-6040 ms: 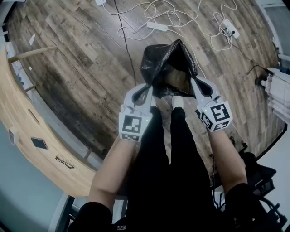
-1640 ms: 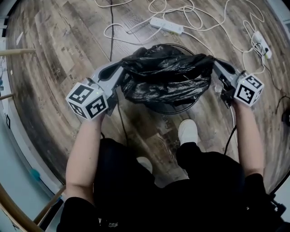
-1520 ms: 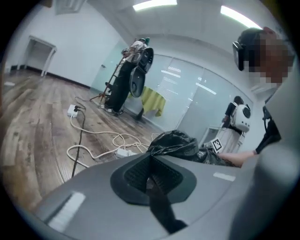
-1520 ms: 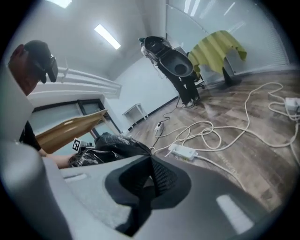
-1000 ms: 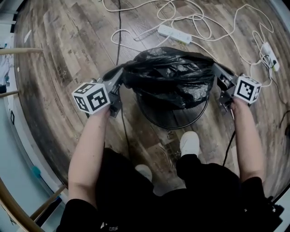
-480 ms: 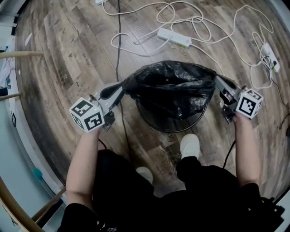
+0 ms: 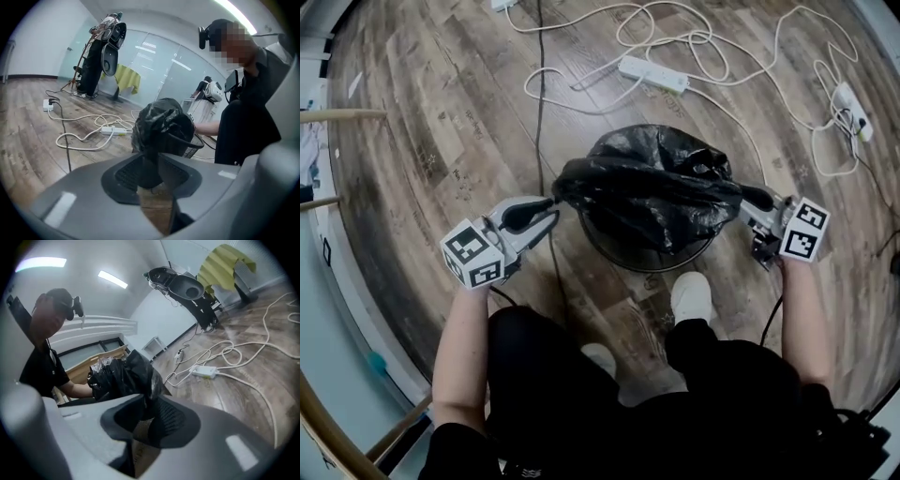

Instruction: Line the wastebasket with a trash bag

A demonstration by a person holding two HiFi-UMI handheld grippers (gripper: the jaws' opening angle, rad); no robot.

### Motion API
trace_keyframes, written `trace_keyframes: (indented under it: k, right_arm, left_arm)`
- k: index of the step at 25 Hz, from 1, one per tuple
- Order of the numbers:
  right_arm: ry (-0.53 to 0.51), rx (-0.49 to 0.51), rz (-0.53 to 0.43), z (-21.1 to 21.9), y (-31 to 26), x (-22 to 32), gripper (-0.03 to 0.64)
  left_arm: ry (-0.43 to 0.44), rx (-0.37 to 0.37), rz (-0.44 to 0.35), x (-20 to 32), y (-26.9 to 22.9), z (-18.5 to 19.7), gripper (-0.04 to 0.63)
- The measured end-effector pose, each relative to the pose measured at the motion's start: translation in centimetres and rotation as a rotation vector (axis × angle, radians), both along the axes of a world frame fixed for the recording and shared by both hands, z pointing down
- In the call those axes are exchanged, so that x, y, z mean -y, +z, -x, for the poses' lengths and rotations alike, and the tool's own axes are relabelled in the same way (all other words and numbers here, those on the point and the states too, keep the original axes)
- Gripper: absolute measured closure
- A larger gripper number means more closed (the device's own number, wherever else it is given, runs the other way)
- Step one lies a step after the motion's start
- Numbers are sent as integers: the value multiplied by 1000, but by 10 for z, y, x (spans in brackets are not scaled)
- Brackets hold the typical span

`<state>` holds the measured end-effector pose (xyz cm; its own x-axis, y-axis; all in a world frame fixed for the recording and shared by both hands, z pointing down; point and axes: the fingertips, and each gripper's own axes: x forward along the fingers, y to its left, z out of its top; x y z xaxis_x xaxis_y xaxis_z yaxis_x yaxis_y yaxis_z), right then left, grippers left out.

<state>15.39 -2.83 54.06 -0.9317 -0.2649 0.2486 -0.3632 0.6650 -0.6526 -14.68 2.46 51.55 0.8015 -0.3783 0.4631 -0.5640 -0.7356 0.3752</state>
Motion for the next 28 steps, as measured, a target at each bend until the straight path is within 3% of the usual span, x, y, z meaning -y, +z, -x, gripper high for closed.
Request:
trace_keyframes:
  k: [2, 4, 7, 9, 12, 14, 19, 20, 21, 23, 25, 28]
  right_arm:
    - [67, -34, -28, -16, -6, 9, 468]
    - [137, -48, -82, -35, -23, 18, 442]
    - [209, -2, -167, -54, -65, 29, 442]
    - [147, 41, -221, -43, -97, 23, 442]
    - [-62, 6, -299, 3, -125, -2, 442]
    - [-164, -77, -353, 29, -127, -12, 442]
    - [-309, -277, -421, 60, -100, -20, 407]
    - [-326, -302, -435, 63, -96, -21, 407]
    - [-336, -318, -455, 64, -94, -21, 407]
    - [-329, -307, -495, 66, -100, -23, 506]
    - [-305, -252, -517, 66, -115, -28, 606]
    - [-330, -197, -529, 68, -129, -46, 611]
  left_arm:
    - [-38, 26, -7, -2, -3, 15, 375]
    - [-84, 17, -43, -2, -22, 27, 364]
    - [-131, -11, -167, 6, -69, 32, 365]
    - [-107, -2, -262, 15, -100, 19, 365]
    - [5, 62, -341, 33, -121, -16, 348]
    - [78, 98, -344, 45, -117, -38, 310]
    - [205, 137, -303, 54, -89, -74, 299]
    - [226, 157, -303, 53, -84, -78, 311]
    - [243, 172, -313, 50, -82, -80, 369]
    - [276, 169, -350, 39, -90, -83, 570]
    - [323, 146, -364, 21, -101, -84, 588]
    - [414, 146, -325, -16, -102, -83, 588]
